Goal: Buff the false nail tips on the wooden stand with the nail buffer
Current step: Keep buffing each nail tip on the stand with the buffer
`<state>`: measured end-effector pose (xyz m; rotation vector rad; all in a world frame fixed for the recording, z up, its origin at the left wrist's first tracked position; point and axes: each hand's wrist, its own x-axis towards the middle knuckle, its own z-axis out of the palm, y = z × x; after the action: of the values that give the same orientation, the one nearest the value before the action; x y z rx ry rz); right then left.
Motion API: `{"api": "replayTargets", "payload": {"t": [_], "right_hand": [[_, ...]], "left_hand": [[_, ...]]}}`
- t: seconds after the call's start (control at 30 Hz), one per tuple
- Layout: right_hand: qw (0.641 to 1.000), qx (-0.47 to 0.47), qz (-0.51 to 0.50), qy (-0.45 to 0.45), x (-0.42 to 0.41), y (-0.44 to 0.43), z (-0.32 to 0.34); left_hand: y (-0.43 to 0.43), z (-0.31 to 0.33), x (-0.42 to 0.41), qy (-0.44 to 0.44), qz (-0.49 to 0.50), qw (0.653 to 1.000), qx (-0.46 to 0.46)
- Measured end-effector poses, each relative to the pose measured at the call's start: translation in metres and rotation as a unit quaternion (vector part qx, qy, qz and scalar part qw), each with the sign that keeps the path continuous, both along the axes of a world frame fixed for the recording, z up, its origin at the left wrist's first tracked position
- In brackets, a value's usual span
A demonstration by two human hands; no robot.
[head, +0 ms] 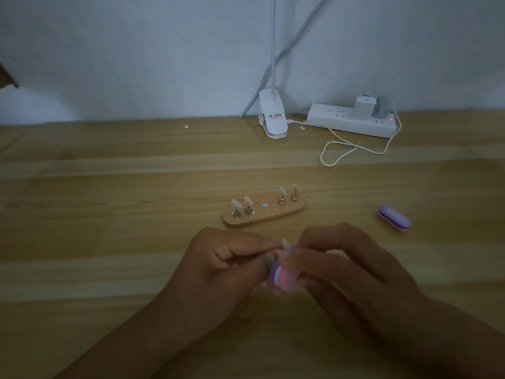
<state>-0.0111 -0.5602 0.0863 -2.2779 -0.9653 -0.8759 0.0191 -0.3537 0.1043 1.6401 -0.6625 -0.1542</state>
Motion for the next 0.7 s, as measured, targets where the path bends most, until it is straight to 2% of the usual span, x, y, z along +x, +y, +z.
{"api": "replayTargets", "payload": {"t": [0.07,0.13,0.2,0.33,0.5,0.63,0.7], "right_hand": [[0.999,0.008,0.005,0.039,0.003,-0.004,0.002],[0.998,-0.003,-0.058,-0.001,0.012,-0.008,0.008],[0.997,0.007,-0.077,-0.024,0.013,-0.009,0.013],[0.999,-0.033,0.015,0.001,-0.001,0.0,0.003],[0.997,-0.007,-0.073,-0.013,0.015,-0.012,0.013],[0.998,-0.055,-0.004,0.012,-0.001,-0.003,-0.002],[0.998,-0.028,0.008,0.056,0.003,-0.005,0.001]], "left_hand": [[0.0,0.0,0.0,0.003,0.003,1.0,-0.001],[0.001,-0.001,0.001,0.036,0.019,0.999,-0.01],[0.002,0.0,0.002,0.046,0.015,0.999,-0.018],[-0.001,0.001,-0.001,0.017,-0.022,1.0,-0.013],[0.001,0.0,0.002,0.05,0.01,0.998,-0.028],[-0.001,-0.001,0.002,0.019,-0.005,1.0,-0.017],[-0.001,-0.001,0.001,0.013,0.0,1.0,-0.018]]}}
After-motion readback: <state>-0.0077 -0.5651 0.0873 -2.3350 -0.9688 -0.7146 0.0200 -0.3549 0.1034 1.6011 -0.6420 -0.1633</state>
